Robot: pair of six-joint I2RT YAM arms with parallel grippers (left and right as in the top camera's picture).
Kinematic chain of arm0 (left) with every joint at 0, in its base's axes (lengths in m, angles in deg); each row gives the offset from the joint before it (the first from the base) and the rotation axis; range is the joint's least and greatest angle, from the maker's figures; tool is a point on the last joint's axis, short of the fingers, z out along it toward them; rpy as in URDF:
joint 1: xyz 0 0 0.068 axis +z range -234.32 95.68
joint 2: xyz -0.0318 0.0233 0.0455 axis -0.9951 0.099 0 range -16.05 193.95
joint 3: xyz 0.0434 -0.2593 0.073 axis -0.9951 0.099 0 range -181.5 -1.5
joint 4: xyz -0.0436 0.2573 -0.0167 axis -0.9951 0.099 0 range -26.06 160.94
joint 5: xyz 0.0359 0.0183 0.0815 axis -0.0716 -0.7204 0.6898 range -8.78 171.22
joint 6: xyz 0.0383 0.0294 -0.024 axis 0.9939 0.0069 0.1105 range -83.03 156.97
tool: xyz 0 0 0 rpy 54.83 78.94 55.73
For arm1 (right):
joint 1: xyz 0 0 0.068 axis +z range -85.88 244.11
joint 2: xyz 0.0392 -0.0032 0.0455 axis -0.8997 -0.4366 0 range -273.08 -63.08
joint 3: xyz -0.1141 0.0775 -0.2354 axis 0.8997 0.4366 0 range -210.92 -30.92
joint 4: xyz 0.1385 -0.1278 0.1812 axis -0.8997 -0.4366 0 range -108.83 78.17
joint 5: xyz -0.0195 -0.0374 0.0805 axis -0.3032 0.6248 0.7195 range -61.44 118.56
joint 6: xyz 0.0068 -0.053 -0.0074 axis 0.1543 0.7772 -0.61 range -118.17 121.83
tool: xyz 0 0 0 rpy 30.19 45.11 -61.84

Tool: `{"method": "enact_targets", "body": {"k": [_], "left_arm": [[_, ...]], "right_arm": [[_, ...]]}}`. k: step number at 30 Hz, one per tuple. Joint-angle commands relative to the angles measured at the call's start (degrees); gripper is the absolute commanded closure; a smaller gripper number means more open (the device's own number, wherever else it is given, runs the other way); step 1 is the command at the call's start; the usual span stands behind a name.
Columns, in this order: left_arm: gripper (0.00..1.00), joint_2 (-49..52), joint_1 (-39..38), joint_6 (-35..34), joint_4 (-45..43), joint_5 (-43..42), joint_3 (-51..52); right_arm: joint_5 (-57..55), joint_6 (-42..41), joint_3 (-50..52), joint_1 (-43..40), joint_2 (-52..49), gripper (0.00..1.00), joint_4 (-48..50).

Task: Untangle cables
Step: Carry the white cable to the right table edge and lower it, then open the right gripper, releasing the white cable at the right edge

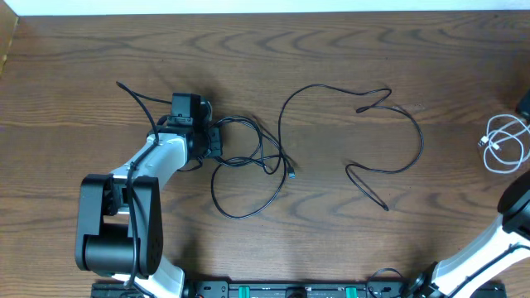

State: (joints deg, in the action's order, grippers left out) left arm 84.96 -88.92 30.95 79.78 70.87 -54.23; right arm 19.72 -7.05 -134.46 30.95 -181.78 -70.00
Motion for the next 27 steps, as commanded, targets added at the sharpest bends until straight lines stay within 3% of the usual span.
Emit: {"method": "enact_targets", "body": {"k": [1, 10, 12, 14, 16, 17, 18, 27], "left_arm": [[0.92, 0.13, 0.17, -0.31, -0.17, 0.28, 0.33], [0.92, 0.13, 0.17, -0.31, -0.17, 0.28, 0.33], [0.92, 0.13, 0.17, -0.31, -0.28, 0.26, 0.33], [0.92, 0.13, 0.17, -0.31, -0.31, 0.26, 0.33], [0.92, 0.13, 0.17, -0.33, -0.31, 0.26, 0.33], [0.92, 0.13, 0.17, -0.31, -0.31, 0.26, 0.33], [0.92, 0.13, 0.17, -0.33, -0.31, 0.26, 0.33], [0.92, 0.13, 0.17, -0.31, -0.33, 0.26, 0.33]], "right_arm": [[-0.63, -4.00, -0.92, -2.14, -2.62, 0.99, -1.73], [0.66, -6.86, -0.52, -4.24, -5.95, 0.97, -3.87], [0.66, -6.95, -0.52, -4.24, -5.95, 0.58, -4.04], [0.66, -6.95, -0.52, -4.24, -5.95, 0.37, -4.26], [0.76, -6.97, -0.52, -4.24, -5.95, 0.27, -4.44], [1.03, -6.97, -0.52, -4.24, -5.95, 0.14, -4.44], [1.73, -6.95, -0.52, -4.24, -5.95, 0.08, -4.44], [7.61, -6.43, -0.48, -4.24, -5.95, 0.06, -4.48]]}}
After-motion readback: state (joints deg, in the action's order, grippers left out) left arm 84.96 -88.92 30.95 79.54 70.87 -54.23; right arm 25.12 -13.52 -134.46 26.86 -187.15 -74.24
